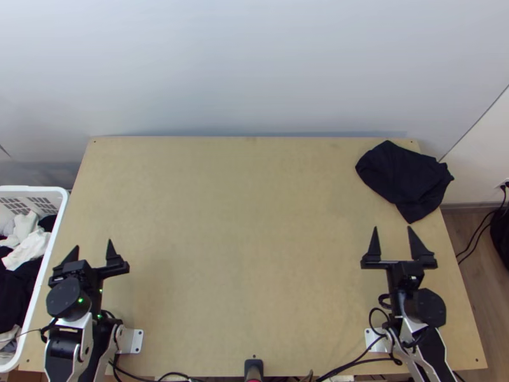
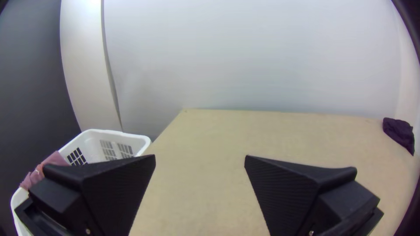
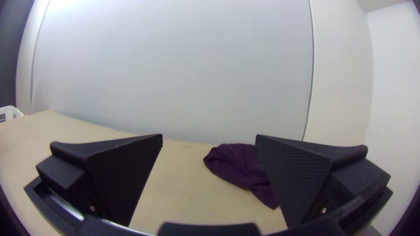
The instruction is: Fold the t-shirt
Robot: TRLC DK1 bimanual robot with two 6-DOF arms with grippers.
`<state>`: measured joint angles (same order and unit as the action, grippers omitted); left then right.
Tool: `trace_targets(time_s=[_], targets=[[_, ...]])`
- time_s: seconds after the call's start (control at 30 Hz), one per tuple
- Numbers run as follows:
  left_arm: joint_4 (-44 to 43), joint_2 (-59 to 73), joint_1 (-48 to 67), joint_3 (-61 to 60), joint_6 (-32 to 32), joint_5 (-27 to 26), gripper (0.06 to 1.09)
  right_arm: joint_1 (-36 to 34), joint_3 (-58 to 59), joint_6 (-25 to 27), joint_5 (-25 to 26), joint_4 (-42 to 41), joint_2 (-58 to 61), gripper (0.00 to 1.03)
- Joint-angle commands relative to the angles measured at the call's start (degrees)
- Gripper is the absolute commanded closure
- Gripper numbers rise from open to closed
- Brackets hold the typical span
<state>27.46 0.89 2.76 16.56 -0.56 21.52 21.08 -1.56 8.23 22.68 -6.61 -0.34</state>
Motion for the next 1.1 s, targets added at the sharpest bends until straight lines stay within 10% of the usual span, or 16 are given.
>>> trace_targets(time_s=[0.0,0.33,0.7,1.07], targets=[[-0.5,10.0,-2.9,6.9,0.2,1.0,0.1,1.2,-4.0,4.4,1.1,-6.1,0.6,0.04],[-0.4,42.0,-24.3,29.0,-1.6,-0.2,0.09,1.3,-17.4,4.2,2.8,6.9,12.4,0.04],[-2.5,63.8,-55.4,35.9,-3.7,-20.0,0.09,1.1,-31.4,-4.1,7.3,13.6,28.9,0.04],[-7.0,84.5,-71.3,37.4,-0.9,-20.2,0.1,0.8,-36.5,-9.0,7.2,17.2,38.2,0.04]])
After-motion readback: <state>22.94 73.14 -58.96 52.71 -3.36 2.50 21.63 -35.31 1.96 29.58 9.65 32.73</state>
